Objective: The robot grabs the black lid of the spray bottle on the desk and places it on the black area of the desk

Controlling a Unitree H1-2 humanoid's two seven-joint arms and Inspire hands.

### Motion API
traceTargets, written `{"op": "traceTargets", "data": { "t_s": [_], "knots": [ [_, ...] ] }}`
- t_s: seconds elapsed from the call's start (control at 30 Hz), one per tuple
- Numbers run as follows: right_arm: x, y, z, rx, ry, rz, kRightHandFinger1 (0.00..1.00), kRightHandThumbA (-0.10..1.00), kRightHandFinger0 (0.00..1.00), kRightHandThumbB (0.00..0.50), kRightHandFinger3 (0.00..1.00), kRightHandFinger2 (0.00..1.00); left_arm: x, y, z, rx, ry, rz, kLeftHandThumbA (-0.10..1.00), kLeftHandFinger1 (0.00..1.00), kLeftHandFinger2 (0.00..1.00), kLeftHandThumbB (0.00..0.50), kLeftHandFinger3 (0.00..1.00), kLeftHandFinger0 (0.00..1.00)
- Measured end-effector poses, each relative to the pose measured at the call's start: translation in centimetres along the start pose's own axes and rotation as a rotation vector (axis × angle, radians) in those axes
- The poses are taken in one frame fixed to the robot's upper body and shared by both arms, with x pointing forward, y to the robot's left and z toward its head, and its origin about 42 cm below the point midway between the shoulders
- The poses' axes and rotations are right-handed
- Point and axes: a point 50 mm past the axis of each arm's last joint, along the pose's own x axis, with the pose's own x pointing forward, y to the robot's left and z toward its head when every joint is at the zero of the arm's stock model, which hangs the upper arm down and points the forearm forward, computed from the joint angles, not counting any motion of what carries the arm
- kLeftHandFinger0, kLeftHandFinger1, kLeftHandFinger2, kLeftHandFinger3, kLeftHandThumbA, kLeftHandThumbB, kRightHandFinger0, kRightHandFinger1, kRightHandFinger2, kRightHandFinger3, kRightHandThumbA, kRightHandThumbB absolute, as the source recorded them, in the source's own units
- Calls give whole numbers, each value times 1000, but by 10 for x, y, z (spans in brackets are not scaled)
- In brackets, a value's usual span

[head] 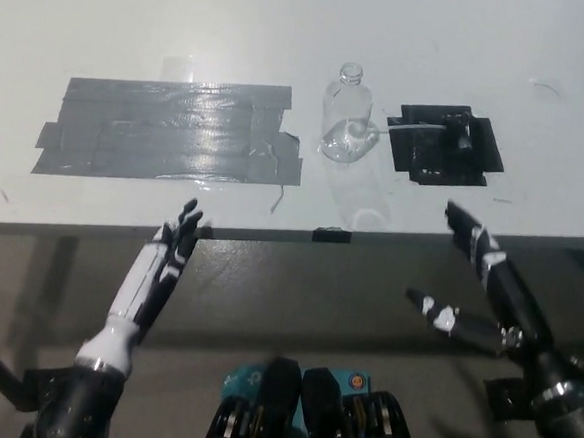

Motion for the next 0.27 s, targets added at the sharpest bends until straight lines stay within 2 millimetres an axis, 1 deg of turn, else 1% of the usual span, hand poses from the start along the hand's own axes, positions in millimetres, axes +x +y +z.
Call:
{"op": "traceTargets", "data": {
  "t_s": [0.03, 0.13, 0.27],
  "knots": [
    [-3, 2, -5, 0, 15, 4, 1000, 701, 1000, 371, 1000, 1000, -5, -1, -4, -2, 12, -1, 1000, 1000, 1000, 144, 1000, 1000],
    [-12, 7, -12, -2, 37, 16, 1000, 705, 1000, 391, 1000, 1000, -20, -3, -11, -6, 40, -3, 1000, 1000, 1000, 152, 1000, 1000],
    [-22, 14, -19, -6, 65, 30, 1000, 705, 1000, 397, 1000, 1000, -30, -5, -13, -8, 48, -2, 998, 1000, 1000, 147, 1000, 1000]
  ]
}}
